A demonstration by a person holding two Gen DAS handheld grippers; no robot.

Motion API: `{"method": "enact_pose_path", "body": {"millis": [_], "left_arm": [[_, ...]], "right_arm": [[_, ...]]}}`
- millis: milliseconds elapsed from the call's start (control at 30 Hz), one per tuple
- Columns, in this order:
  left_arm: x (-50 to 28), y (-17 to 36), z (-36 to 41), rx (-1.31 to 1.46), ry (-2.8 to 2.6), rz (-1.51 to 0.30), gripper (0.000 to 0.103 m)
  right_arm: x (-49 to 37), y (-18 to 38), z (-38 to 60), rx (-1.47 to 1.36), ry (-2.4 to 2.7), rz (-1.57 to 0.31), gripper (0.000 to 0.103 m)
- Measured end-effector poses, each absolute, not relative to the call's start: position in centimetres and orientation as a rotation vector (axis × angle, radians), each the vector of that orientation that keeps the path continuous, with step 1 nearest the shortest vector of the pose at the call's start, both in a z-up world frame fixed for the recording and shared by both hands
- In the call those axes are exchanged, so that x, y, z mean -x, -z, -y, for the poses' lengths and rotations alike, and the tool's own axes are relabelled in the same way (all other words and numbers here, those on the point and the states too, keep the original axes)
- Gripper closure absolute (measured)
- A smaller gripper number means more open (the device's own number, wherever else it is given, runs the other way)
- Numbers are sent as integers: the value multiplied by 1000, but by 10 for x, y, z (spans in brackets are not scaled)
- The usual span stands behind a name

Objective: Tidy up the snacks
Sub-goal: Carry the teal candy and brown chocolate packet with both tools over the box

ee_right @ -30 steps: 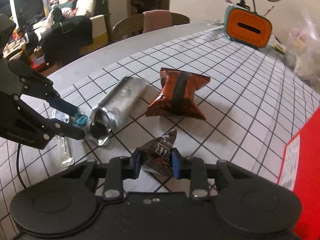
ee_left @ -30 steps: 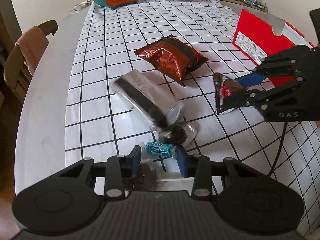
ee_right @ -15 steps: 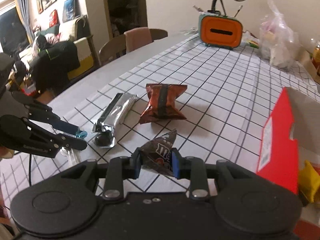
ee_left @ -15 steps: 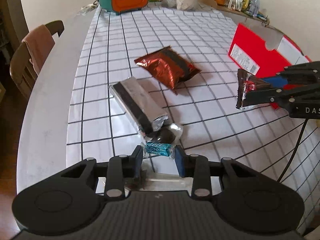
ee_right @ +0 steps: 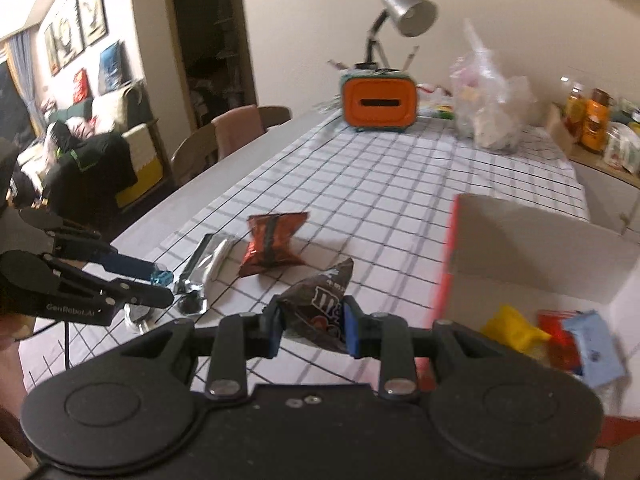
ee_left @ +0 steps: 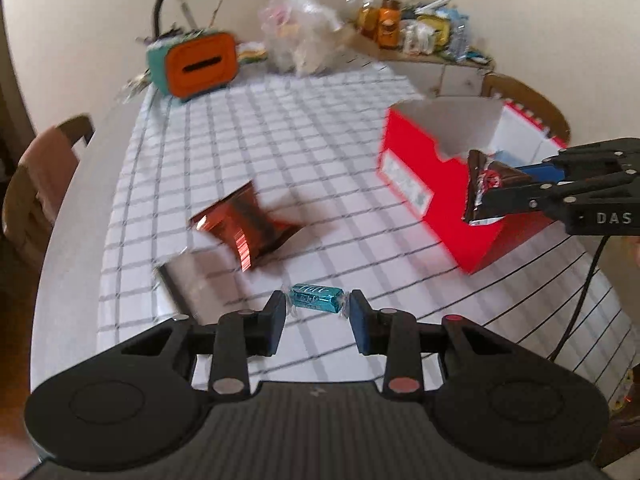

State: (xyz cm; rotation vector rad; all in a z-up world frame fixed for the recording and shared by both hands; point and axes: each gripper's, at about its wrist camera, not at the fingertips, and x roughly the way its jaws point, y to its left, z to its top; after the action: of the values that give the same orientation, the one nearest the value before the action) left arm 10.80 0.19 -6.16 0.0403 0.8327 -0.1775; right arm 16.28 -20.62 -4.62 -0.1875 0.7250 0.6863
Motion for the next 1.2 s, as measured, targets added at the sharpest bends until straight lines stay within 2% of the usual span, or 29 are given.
{"method": "enact_pose_path", "body": {"millis": [367, 733, 1200], "left_arm": [[-138, 37, 97, -135, 260, -778, 70], [-180, 34, 187, -218, 281, -774, 70], [-283, 55, 230, -168, 158, -933, 70]], "right_arm": [[-181, 25, 294, 147, -563, -713, 74], [-207, 31, 369, 165, -459, -741, 74], [-279, 58, 403, 120, -430, -862, 74]]}}
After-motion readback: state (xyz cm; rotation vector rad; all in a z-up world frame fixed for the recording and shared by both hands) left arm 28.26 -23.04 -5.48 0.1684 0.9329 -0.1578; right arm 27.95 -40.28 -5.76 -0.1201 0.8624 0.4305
